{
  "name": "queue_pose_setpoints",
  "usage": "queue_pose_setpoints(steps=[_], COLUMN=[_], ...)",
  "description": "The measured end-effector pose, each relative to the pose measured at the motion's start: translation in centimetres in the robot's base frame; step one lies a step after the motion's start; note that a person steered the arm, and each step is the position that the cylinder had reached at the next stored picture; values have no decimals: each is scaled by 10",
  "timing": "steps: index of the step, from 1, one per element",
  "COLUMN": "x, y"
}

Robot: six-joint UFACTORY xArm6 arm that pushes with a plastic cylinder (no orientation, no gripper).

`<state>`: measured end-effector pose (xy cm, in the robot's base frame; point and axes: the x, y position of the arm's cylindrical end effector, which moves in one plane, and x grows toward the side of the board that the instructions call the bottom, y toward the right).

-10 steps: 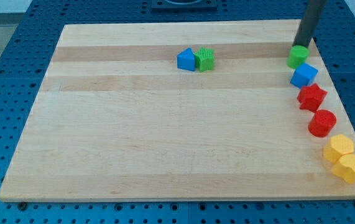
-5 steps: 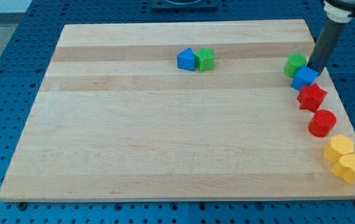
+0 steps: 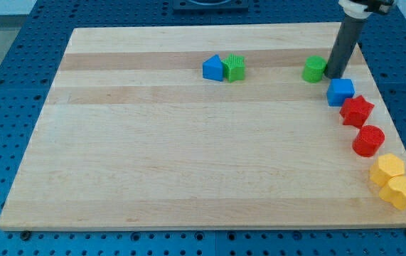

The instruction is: Place the green circle parallel to green star

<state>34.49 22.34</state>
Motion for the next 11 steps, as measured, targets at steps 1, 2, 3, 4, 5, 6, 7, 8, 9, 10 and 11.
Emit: queue_pose_setpoints(steps=[1, 2, 3, 4, 5, 6, 7, 8, 9, 10, 11], x=[-12, -15, -11, 3, 17, 17, 17, 17, 14, 14, 14], y=[-1, -8, -23, -32, -47, -57, -65, -72, -78, -85, -94])
